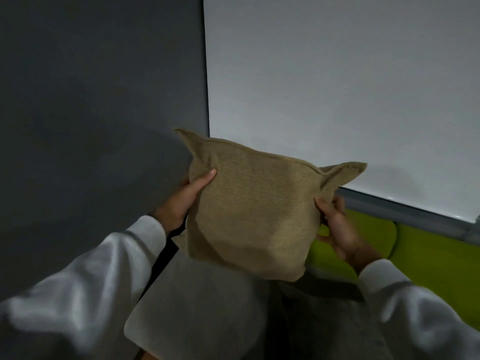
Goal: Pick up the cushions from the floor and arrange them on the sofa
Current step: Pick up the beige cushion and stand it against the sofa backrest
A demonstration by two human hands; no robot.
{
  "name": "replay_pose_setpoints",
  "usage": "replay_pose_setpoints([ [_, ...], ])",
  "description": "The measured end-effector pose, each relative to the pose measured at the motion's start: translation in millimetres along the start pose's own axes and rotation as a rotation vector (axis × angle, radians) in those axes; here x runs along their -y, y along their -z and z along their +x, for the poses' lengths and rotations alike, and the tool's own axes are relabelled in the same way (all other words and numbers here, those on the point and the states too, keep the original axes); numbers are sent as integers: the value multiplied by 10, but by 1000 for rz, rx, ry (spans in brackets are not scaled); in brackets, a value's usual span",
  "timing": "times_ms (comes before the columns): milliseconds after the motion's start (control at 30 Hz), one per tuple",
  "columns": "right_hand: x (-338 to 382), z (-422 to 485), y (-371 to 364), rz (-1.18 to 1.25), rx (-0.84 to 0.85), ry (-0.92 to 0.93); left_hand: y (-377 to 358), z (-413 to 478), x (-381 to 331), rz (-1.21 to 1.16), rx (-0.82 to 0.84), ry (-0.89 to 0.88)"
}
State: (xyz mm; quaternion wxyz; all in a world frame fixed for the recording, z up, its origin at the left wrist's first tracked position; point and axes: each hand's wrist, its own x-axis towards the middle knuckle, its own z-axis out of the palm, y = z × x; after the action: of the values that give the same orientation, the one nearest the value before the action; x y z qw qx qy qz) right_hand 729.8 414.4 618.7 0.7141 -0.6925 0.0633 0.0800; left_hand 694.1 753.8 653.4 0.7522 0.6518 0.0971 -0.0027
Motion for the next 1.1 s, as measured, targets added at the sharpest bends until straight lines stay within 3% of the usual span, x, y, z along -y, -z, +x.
replay_pose_setpoints([
  [500,-1192,1492,-738,33,-176,-314,694,2224,1235,8,2,277],
  [767,-1716,1888,-1096,0,-224,-532,978,2609,1907,144,3,433],
  [900,-1757,2130,-994,-79,-247,-438,993,2873,1948,257,-36,439],
  [1100,-1447,2507,-704,-85,-287,-294,1087,3314,1873,467,-321,311],
])
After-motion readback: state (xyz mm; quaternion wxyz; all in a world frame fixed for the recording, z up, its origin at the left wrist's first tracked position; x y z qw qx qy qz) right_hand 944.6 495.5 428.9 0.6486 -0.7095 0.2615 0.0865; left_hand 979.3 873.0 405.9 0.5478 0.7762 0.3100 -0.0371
